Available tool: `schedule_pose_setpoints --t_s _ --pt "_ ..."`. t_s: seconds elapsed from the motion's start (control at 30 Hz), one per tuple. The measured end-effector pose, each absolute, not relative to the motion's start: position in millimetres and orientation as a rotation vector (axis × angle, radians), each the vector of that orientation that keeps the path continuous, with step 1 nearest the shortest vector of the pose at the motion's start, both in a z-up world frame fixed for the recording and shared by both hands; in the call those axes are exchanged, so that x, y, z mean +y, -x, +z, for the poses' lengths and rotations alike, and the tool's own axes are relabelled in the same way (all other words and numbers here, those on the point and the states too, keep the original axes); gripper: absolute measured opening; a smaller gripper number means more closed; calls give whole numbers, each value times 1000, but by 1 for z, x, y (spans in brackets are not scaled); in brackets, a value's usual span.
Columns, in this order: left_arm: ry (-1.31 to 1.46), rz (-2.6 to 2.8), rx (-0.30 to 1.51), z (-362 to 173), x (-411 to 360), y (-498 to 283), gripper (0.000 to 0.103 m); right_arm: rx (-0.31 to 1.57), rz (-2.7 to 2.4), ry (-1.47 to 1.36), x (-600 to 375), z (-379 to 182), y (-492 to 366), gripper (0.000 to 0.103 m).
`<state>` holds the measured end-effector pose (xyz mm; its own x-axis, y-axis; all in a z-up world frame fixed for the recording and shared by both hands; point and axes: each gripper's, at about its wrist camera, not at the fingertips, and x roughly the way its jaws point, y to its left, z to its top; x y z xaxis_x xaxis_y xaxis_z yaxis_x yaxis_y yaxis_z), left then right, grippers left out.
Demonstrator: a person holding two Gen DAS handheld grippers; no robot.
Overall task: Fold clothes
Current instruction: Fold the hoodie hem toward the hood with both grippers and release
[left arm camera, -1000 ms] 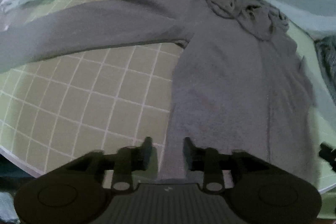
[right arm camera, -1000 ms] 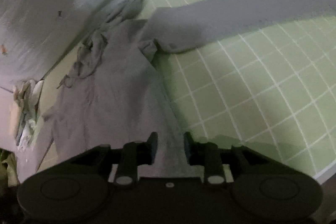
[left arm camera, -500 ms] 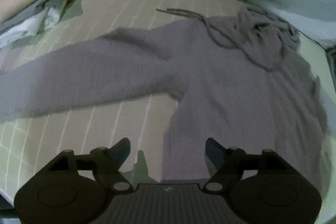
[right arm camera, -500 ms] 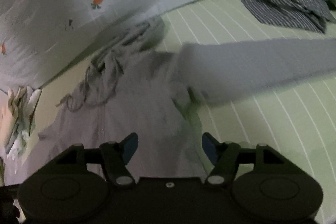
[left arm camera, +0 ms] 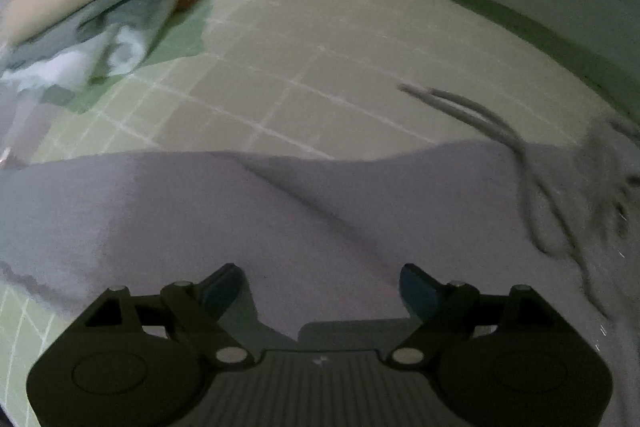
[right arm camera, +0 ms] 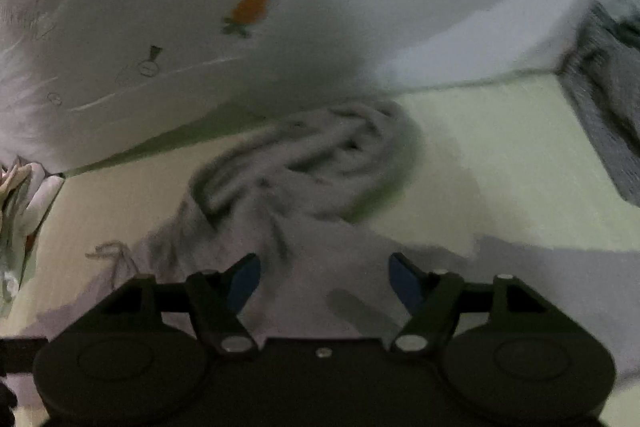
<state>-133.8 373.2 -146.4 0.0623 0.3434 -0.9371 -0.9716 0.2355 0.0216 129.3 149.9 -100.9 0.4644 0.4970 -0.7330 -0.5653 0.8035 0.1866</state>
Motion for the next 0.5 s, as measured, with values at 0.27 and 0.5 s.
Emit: schedule_pose_setpoints --t_s 0.27,0.5 --pt "787 1190 1014 -153 378 159 101 859 790 128 237 -132 -82 66" --pt "766 1180 1000 -152 377 159 103 914 752 126 267 -155 -67 18"
